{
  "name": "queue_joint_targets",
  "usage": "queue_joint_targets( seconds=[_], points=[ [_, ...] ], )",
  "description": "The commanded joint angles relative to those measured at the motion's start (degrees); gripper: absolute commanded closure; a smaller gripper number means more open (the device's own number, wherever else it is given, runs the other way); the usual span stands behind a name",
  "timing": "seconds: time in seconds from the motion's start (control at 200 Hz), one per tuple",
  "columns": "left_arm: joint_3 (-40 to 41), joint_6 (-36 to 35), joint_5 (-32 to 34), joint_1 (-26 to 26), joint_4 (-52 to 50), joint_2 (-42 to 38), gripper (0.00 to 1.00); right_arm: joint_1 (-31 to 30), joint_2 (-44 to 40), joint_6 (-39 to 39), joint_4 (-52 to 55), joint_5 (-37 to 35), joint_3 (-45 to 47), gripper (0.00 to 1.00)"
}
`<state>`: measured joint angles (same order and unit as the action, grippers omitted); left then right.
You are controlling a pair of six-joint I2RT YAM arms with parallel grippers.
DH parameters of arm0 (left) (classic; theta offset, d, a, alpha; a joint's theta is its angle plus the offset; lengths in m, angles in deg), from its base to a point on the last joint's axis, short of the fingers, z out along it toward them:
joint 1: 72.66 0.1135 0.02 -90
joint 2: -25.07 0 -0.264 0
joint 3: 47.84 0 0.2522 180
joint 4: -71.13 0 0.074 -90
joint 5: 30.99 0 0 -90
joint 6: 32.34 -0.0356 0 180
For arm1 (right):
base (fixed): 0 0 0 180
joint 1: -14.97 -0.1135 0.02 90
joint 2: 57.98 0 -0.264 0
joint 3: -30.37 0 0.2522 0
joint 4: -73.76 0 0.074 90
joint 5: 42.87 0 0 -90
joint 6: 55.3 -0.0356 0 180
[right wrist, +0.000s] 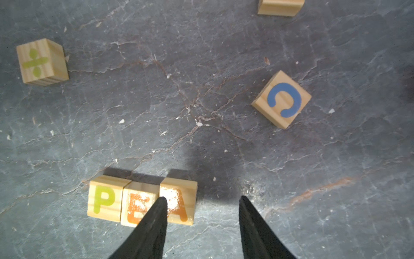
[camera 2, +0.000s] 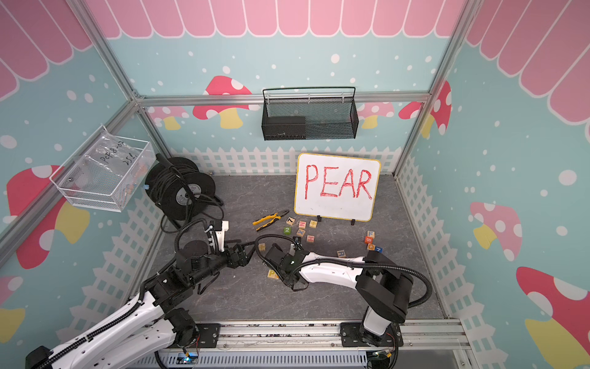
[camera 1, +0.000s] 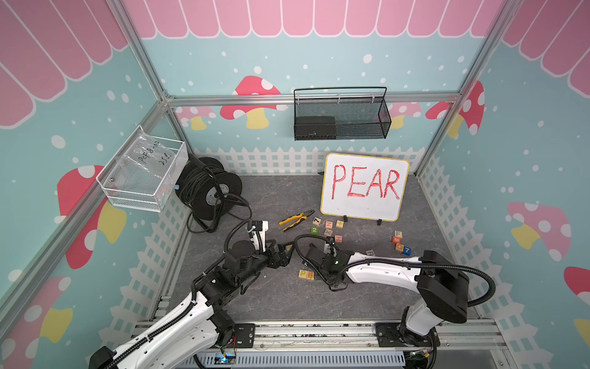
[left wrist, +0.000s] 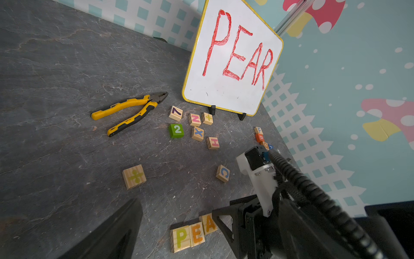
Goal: Spell the uppercase word “pear” with letter blocks
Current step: Adjust the letter block at the center of the board.
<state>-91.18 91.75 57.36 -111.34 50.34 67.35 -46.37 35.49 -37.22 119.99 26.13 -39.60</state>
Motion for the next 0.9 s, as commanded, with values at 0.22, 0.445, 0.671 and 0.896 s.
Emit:
queue_joint_targets(
  seconds=[0.22,0.445,0.671,0.896],
  points=[
    [-1.18,-0.61,1.44,0.09,-0.87,1.09,0.03,2.71,2.33,3.96,-2.76,-0.04,0.83,0.45],
    [-1.39,-0.69,1.39,0.08,-0.99,1.53,0.03,2.72,3.72,5.68,-5.11,2.13,1.61,0.46],
    [-1.27,-0.69,1.23,0.09,-1.22,1.20,0.03,2.72,4.44,6.03,-5.91,3.76,2.01,0.47],
    [-0.84,-0.60,1.29,0.09,-1.33,0.79,0.03,2.63,3.14,5.27,-6.28,3.83,3.15,0.48]
  ],
)
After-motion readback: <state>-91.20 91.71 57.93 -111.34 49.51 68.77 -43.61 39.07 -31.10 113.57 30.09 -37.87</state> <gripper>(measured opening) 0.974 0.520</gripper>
